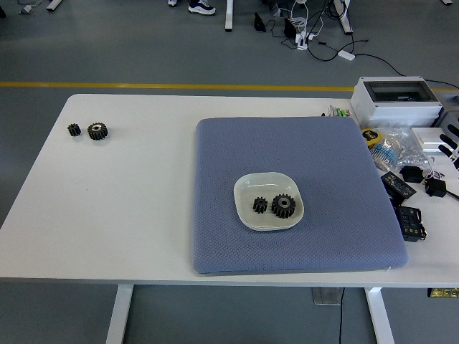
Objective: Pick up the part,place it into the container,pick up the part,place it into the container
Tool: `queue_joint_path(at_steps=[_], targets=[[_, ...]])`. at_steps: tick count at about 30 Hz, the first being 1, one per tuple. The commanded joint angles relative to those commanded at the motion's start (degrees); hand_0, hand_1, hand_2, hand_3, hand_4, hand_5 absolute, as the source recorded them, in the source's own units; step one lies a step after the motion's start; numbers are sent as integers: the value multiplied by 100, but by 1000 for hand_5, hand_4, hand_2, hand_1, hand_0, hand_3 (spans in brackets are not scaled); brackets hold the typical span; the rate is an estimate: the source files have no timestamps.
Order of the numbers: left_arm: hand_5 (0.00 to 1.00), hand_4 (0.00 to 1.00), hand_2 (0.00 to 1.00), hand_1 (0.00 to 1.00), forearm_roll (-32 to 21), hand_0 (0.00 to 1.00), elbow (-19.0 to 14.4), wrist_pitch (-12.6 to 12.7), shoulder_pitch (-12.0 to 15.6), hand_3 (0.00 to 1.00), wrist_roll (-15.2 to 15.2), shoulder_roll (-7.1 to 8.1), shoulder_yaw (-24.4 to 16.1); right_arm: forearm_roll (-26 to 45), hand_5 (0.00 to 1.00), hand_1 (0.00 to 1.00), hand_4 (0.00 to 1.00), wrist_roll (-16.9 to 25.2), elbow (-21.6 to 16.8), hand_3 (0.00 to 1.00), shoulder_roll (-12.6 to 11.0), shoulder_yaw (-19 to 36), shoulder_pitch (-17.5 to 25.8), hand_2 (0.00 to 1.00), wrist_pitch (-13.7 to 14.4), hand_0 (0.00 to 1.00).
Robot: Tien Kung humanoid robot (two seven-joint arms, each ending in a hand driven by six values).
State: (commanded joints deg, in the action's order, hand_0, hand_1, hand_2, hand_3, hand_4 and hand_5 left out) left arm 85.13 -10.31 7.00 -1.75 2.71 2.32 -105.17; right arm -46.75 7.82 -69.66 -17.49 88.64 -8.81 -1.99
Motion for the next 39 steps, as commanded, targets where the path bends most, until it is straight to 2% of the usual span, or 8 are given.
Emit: queue_joint_path(at_steps=[4, 6, 11, 22, 23, 39], targets=[[648, 709, 719, 683, 9, 707, 0, -4, -2, 588, 0, -7, 3, -147, 998, 835, 998, -28, -131, 874, 231, 182, 237, 860, -8, 879], [648, 709, 719, 683, 13, 707, 0, -5, -8, 588, -3, -4, 1, -216, 998, 818, 998, -64, -207, 849, 260, 174, 339, 843, -21, 860], [648, 708, 719, 683, 4, 707, 0, -6, -17, 588, -7, -2, 12, -290, 998, 810, 998, -83, -325, 844, 268, 89, 490, 839, 5, 847], [649, 708, 720, 683, -65, 707, 0, -7, -31, 588, -4, -4, 101, -270, 996, 808, 998, -62, -324, 844, 295, 80, 479, 839, 34, 842], [648, 708, 719, 683, -78, 708, 0, -7, -33, 588, -6, -3, 114, -262, 937, 809, 998, -61, -335, 842, 288, 72, 477, 839, 39, 837], [648, 708, 720, 683, -144, 708, 0, -10, -59, 588, -11, -3, 168, -267, 961, 805, 998, -1, -352, 843, 296, 35, 510, 838, 99, 839]])
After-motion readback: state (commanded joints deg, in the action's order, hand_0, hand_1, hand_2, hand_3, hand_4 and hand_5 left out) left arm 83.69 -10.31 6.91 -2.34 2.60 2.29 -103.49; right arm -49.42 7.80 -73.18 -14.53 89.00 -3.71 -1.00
